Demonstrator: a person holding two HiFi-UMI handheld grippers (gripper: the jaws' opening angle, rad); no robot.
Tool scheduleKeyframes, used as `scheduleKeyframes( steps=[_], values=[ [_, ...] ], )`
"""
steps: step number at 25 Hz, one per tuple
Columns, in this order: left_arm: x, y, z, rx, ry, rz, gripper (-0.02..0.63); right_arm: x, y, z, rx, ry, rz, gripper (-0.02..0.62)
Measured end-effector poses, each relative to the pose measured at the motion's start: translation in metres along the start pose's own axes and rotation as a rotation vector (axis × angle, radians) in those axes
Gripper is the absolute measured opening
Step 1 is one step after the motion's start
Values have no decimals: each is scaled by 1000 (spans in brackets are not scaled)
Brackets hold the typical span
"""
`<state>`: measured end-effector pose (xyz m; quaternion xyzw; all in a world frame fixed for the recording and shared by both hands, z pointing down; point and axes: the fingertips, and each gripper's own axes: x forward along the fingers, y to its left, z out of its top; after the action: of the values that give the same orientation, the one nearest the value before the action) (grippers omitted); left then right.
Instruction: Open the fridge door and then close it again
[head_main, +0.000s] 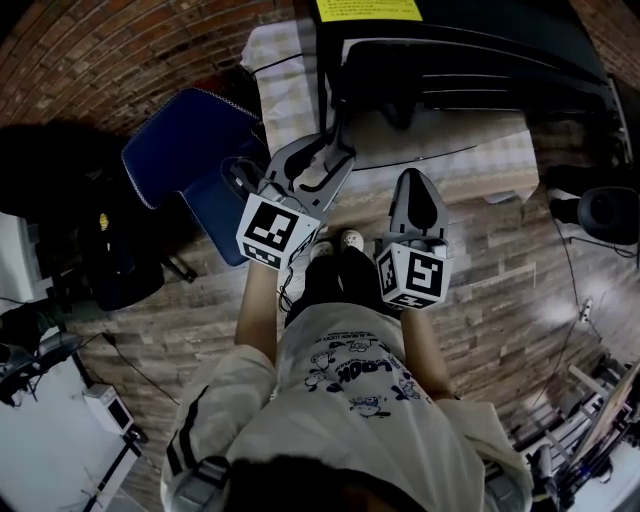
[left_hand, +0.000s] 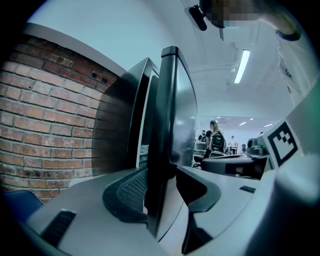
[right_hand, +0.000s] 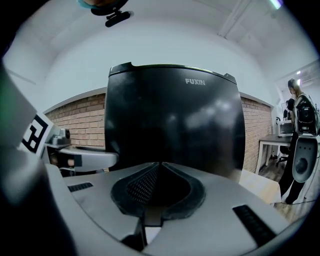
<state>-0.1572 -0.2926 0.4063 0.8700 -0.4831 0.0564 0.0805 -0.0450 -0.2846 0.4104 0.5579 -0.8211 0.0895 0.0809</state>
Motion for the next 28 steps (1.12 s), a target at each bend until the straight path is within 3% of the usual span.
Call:
scheduleKeyframes(
  steps=[13, 28],
  values=[
    [-25, -45, -7, 28, -21, 7, 172, -42, -9, -7, 14, -22, -69, 34],
    [-44, -95, -14, 44, -14, -36, 149, -85, -25, -10, 52, -75, -168, 34]
  ],
)
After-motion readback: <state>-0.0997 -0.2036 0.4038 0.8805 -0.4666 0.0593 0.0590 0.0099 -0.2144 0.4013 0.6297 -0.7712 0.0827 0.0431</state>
